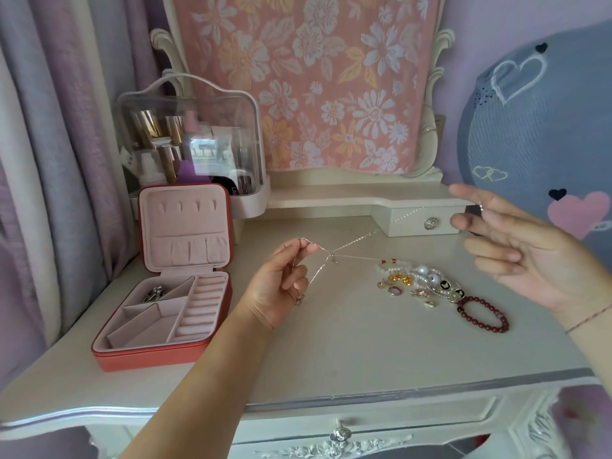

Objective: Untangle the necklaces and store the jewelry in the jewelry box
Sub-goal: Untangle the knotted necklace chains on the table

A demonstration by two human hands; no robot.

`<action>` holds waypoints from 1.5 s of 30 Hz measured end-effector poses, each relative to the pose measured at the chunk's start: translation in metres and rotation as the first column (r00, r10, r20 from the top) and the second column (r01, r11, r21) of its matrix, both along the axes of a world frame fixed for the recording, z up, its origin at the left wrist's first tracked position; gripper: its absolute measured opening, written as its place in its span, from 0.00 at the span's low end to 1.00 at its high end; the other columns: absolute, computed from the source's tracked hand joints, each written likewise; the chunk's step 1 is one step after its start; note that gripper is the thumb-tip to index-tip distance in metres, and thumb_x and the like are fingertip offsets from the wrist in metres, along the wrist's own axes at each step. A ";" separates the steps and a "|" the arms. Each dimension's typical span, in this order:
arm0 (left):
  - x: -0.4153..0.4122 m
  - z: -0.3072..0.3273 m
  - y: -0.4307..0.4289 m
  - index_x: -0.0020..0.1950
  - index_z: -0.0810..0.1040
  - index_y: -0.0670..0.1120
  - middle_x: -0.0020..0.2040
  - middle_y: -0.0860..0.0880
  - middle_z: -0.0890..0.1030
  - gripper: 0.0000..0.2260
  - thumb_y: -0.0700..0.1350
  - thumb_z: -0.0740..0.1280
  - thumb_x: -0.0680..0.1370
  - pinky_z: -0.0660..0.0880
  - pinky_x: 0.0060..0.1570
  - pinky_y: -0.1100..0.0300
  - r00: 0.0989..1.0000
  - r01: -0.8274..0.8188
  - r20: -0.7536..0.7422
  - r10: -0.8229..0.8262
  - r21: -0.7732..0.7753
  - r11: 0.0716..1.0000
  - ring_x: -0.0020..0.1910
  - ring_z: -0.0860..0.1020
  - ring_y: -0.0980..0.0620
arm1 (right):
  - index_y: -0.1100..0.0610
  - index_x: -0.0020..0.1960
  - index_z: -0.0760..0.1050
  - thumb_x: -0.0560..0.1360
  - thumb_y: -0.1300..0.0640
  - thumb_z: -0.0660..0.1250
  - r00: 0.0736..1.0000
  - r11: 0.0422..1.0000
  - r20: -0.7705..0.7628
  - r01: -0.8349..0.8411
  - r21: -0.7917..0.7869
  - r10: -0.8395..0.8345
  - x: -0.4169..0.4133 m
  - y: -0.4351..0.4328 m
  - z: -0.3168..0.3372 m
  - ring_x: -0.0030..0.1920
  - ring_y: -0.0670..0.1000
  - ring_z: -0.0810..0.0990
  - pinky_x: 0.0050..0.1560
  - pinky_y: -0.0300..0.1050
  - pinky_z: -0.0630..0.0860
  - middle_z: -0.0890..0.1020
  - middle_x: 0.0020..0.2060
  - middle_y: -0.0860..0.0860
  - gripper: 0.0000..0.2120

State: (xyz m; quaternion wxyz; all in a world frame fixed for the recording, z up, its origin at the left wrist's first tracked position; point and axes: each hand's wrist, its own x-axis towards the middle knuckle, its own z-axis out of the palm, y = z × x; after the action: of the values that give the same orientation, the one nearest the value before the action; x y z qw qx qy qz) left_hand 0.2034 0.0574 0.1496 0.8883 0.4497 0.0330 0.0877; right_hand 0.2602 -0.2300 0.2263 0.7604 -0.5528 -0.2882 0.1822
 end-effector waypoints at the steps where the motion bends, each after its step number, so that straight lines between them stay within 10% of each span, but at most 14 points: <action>1: 0.000 0.000 0.000 0.43 0.75 0.47 0.39 0.52 0.81 0.09 0.43 0.59 0.81 0.59 0.20 0.70 1.000 0.003 0.003 -0.003 0.013 1.000 0.18 0.57 0.60 | 0.49 0.58 0.79 0.64 0.54 0.68 1.000 1.000 -0.012 0.012 0.003 -0.012 0.000 0.000 -0.002 0.27 0.44 0.51 0.20 0.31 0.53 0.75 0.37 0.48 0.22; 19: -0.004 -0.002 -0.006 0.43 0.77 0.48 0.48 0.49 0.84 0.04 0.47 0.64 0.74 0.58 0.20 0.69 0.992 0.100 0.055 -0.110 0.158 0.982 0.18 0.56 0.60 | 0.43 0.67 0.71 0.72 0.57 0.68 0.997 0.932 -0.014 -0.074 -0.354 0.074 -0.019 0.051 -0.076 0.28 0.46 0.66 0.23 0.36 0.61 0.76 0.42 0.53 0.25; 24: -0.006 -0.001 -0.007 0.38 0.83 0.50 0.49 0.49 0.84 0.09 0.47 0.64 0.74 0.60 0.21 0.70 0.981 0.166 0.075 -0.178 0.138 0.976 0.18 0.57 0.61 | 0.52 0.55 0.79 0.77 0.63 0.65 0.980 0.817 0.187 0.159 -0.555 -0.063 -0.022 0.060 -0.087 0.34 0.43 0.76 0.38 0.35 0.75 0.80 0.40 0.48 0.10; 30: -0.007 0.001 -0.008 0.37 0.83 0.51 0.51 0.49 0.84 0.12 0.46 0.62 0.75 0.61 0.21 0.70 0.973 0.200 0.093 -0.210 0.102 0.974 0.17 0.58 0.62 | 0.45 0.43 0.80 0.73 0.51 0.69 0.768 0.518 0.639 0.561 -0.646 -0.034 -0.020 0.068 -0.086 0.56 0.39 0.74 0.59 0.39 0.67 0.77 0.52 0.39 0.02; 36: -0.006 -0.001 -0.006 0.41 0.84 0.50 0.57 0.49 0.83 0.05 0.50 0.74 0.68 0.70 0.25 0.68 0.944 0.291 0.134 -0.303 0.097 0.952 0.19 0.64 0.61 | 0.52 0.46 0.82 0.75 0.55 0.70 0.947 0.881 0.299 0.235 -0.410 -0.113 -0.028 0.113 -0.082 0.49 0.41 0.82 0.53 0.34 0.74 0.85 0.45 0.46 0.03; 45: -0.005 0.004 -0.006 0.38 0.83 0.48 0.53 0.48 0.84 0.09 0.45 0.64 0.74 0.79 0.33 0.63 0.985 0.149 0.076 -0.154 0.068 0.987 0.25 0.73 0.57 | 0.56 0.42 0.79 0.77 0.61 0.65 0.985 0.968 -0.029 0.164 -0.190 -0.172 -0.022 0.130 -0.094 0.41 0.49 0.81 0.50 0.43 0.75 0.84 0.41 0.53 0.07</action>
State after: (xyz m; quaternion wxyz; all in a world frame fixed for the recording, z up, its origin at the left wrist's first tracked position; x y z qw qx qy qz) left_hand 0.1984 0.0511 0.1538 0.8787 0.4742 -0.0401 0.0391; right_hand 0.2380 -0.1001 0.1320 0.7242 -0.6398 -0.2046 0.1560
